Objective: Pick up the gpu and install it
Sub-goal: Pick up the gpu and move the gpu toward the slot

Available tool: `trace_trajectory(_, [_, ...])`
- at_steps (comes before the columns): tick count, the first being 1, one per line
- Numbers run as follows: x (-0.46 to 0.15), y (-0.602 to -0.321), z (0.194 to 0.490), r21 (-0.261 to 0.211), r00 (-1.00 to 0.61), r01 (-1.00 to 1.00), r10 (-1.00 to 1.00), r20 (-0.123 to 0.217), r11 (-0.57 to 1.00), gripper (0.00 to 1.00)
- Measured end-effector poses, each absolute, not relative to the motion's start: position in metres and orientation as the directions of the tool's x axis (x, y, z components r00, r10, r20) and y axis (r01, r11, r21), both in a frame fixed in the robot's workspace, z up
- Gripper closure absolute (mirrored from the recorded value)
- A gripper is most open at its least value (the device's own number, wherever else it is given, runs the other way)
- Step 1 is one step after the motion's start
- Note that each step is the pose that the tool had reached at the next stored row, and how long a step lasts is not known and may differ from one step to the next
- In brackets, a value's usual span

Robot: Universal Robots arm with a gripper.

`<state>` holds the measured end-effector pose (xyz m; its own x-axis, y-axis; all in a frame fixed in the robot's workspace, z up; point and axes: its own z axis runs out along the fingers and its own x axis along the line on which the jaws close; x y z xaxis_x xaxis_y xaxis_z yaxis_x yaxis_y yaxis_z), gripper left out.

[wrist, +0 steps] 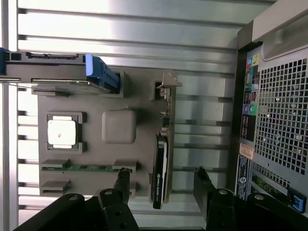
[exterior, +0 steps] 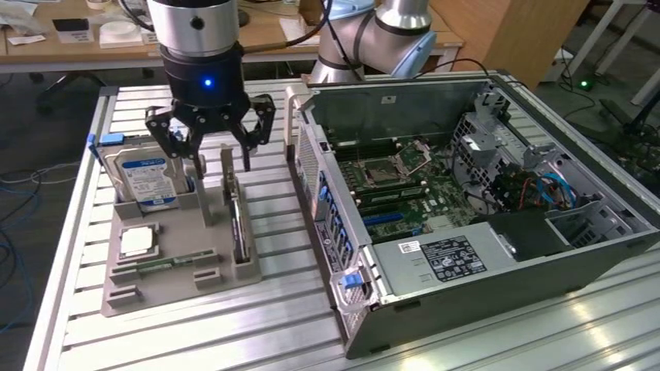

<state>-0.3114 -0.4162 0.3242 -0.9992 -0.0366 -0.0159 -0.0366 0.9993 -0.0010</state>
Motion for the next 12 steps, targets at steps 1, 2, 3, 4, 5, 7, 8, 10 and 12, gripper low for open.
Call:
trace_trajectory(1, [-0.311,-0.416,0.322,-0.001,-0.999,-0.037,-0.037,-0.016,0.999,0.35])
trace_trajectory(2, [-0.311,-0.416,0.321,-0.001,-0.999,-0.037,-0.037,-0.016,0.999,0.35])
trace_trajectory(3, [-0.311,-0.416,0.319,-0.001,-0.999,-0.037,-0.037,-0.016,0.999,0.35])
trace_trajectory(4, [-0.311,-0.416,0.317,-0.001,-0.999,-0.037,-0.037,-0.016,0.999,0.35])
trace_trajectory(5, [-0.311,-0.416,0.315,-0.001,-0.999,-0.037,-0.037,-0.016,0.999,0.35])
trace_trajectory(7, [-0.311,-0.416,0.311,-0.001,-0.999,-0.037,-0.037,-0.016,0.999,0.35])
trace_trajectory(8, [-0.311,-0.416,0.31,-0.001,-0.999,-0.037,-0.037,-0.016,0.999,0.35])
trace_trajectory(10, [-0.311,-0.416,0.306,-0.001,-0.999,-0.037,-0.037,-0.016,0.999,0.35])
trace_trajectory(12, [-0.311,-0.416,0.302,-0.001,-0.999,-0.037,-0.037,-0.016,0.999,0.35])
